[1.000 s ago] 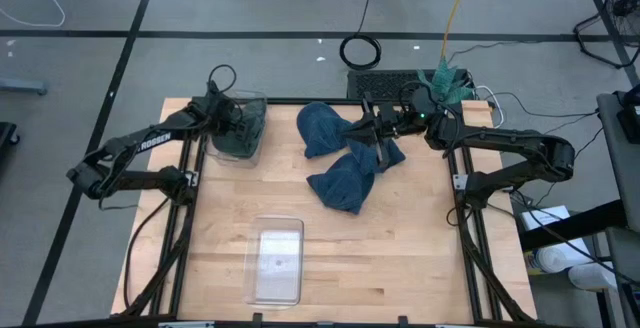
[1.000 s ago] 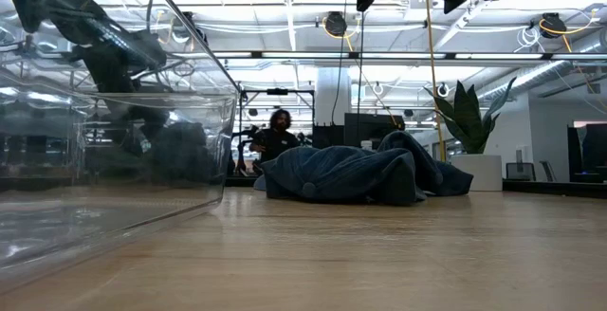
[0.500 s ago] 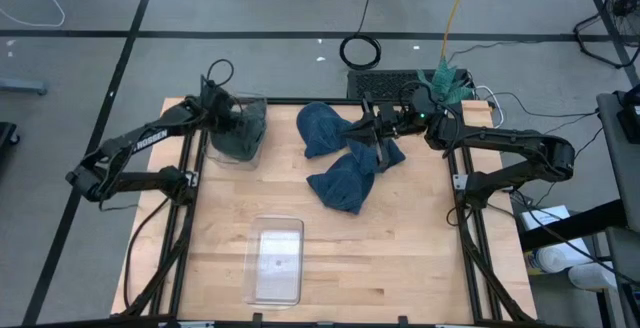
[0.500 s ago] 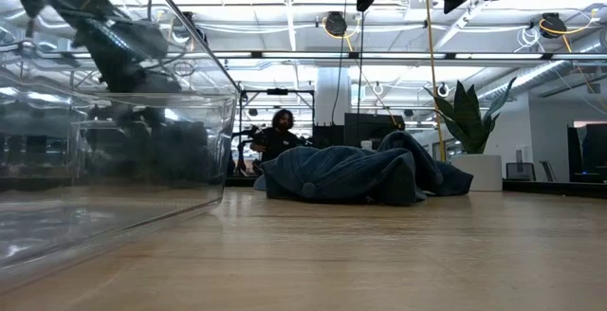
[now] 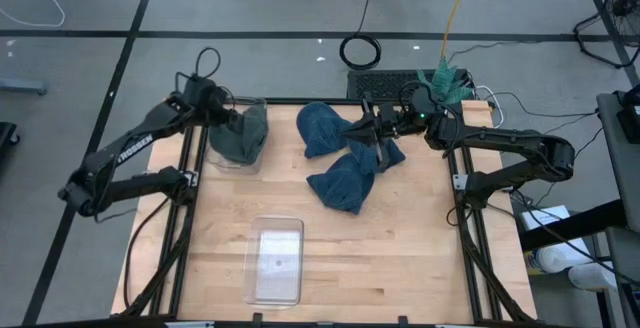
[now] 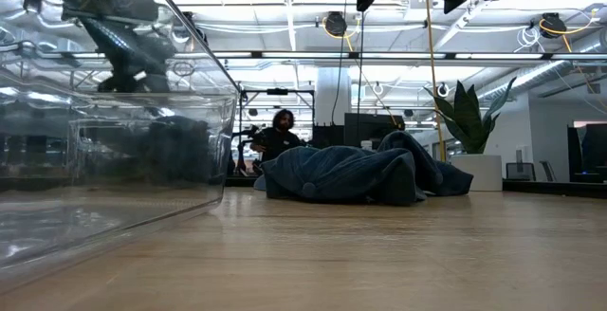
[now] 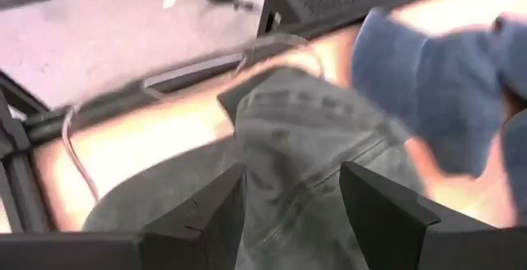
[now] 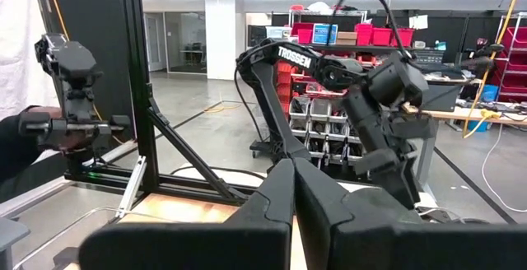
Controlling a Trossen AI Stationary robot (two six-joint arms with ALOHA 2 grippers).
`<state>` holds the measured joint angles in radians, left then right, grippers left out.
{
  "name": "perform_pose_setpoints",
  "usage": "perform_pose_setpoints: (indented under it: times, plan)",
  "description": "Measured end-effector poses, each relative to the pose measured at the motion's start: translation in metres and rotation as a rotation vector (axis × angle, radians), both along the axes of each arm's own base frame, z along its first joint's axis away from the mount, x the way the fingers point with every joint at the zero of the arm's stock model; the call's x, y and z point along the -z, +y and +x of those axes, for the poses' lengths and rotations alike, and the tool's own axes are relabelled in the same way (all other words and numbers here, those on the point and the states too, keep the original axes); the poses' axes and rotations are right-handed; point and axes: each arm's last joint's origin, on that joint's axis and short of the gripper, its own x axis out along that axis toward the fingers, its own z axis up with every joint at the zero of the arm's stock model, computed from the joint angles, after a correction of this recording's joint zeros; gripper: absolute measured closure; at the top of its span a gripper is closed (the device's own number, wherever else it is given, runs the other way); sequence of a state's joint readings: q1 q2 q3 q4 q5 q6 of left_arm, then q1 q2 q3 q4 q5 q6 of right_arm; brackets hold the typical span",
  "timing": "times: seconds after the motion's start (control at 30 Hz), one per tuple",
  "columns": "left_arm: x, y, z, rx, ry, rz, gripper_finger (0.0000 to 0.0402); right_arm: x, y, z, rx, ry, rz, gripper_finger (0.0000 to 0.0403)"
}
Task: Pick & Place hat
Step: Put the bottom blue cap into the bottom transparent bin
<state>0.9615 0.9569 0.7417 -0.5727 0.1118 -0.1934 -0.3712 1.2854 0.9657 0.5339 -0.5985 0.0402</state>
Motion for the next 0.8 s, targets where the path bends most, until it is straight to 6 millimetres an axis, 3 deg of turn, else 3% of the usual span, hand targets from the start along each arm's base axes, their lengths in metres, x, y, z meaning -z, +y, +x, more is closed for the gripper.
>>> perform_pose_setpoints:
  times: [0.1, 0.43, 0.5, 0.8]
  plan:
    - [-0.011, -0.005, -0.003, 0.01, -0.055, 0.026, 0.0193, 0.0, 0.0, 0.0, 0.0, 0.0, 0.0, 0.0403]
    - [-0.076, -0.029, -0.017, 0.048, -0.295, 0.213, 0.0192, 0.0, 0.0, 0.0, -0.004, 0.0, -0.002, 0.0403]
    - [-0.082, -0.038, -0.021, 0.068, -0.328, 0.235, 0.0192, 0.0, 0.0, 0.0, -0.004, 0.001, -0.001, 0.0403]
    - [-0.095, -0.081, -0.018, 0.445, -0.448, 0.302, 0.0192, 0.001, 0.0, 0.0, -0.004, 0.009, 0.0, 0.0403]
